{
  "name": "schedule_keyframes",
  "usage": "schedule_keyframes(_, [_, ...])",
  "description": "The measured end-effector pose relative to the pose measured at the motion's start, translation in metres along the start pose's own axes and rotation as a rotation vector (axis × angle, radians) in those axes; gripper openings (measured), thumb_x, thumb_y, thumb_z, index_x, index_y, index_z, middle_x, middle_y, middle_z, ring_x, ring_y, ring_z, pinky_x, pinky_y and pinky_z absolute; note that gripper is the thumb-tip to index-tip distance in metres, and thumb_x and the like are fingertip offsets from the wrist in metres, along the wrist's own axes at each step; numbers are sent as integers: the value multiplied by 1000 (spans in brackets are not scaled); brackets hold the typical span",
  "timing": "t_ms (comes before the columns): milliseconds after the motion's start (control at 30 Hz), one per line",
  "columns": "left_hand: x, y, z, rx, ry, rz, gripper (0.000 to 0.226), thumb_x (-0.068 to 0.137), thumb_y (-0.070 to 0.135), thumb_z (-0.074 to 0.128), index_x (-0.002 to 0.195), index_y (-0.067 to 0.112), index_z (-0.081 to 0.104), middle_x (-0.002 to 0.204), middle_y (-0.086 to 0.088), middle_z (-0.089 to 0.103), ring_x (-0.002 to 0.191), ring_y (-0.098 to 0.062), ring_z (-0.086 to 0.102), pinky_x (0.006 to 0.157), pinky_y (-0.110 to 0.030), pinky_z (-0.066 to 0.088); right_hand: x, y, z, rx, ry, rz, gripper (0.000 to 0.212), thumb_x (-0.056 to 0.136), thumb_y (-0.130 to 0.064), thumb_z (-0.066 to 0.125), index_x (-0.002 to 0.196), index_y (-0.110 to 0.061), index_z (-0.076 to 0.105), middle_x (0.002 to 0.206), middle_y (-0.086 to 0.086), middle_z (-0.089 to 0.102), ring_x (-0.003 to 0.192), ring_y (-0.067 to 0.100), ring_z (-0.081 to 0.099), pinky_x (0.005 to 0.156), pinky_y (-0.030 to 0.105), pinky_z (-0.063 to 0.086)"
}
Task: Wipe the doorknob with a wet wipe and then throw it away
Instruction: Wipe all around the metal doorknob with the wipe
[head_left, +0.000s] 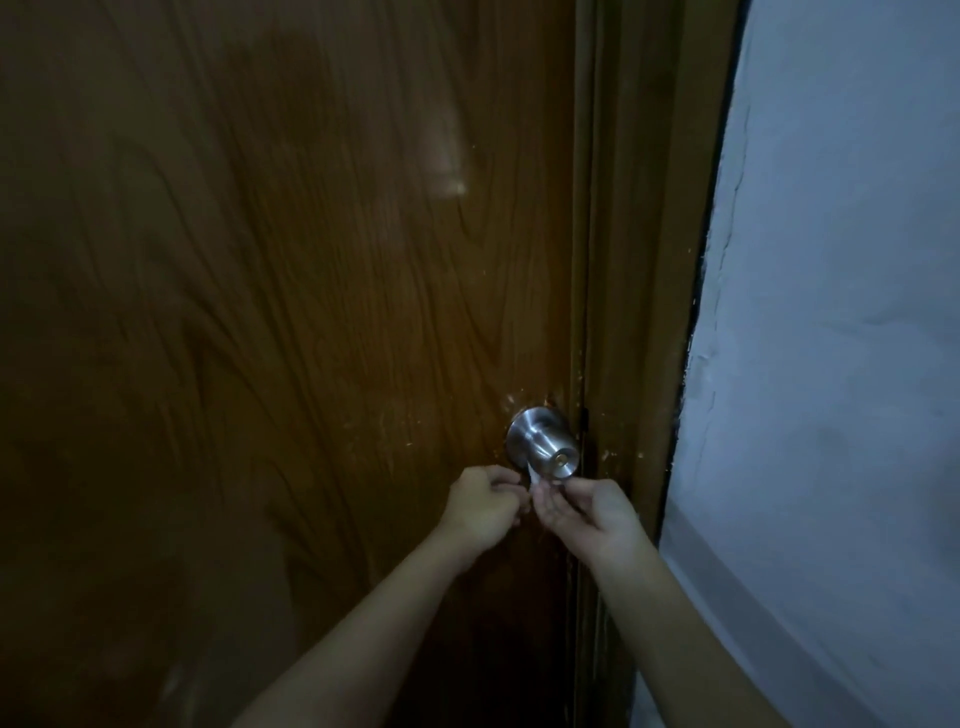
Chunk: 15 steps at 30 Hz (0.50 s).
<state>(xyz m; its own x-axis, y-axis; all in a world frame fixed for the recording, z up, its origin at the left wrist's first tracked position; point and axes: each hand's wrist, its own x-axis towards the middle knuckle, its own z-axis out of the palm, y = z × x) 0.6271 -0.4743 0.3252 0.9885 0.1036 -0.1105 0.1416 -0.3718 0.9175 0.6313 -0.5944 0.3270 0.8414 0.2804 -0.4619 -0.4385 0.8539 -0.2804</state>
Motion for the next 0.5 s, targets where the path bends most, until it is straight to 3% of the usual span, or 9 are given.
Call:
schedule_keyframes(67, [-1,2,2,-138,-52,-61,30,89,6,51,118,7,59,108,-8,67,97,-16,64,81,-27,54,-6,1,-5,-60,-56,41,36,94,3,35,129,8,38,101,19,54,101,23,56,80,30,52])
schedule_keyframes(133, [-3,6,3,-240,-100,-102,27,90,6,49,114,9,61,108,-7,68,97,-15,64,84,-29,54,-8,-4,-10,-100,-75,67,37,92,4,40,129,8,39,106,20,52,86,20,55,70,37,50])
schedule_keyframes(233, [-6,9,3,-322,-172,-116,24,90,7,48,108,11,65,109,-6,69,102,-17,64,90,-34,52,-9,-13,-13,-162,-58,39,38,85,6,48,123,7,47,106,22,57,86,22,59,65,34,52])
schedule_keyframes(500, [-13,4,8,-464,-232,-130,22,88,14,57,107,7,66,104,-4,69,100,-16,63,79,-26,51,-18,-22,-23,-258,-144,-114,24,84,0,53,108,-1,58,101,23,63,92,26,63,68,33,58])
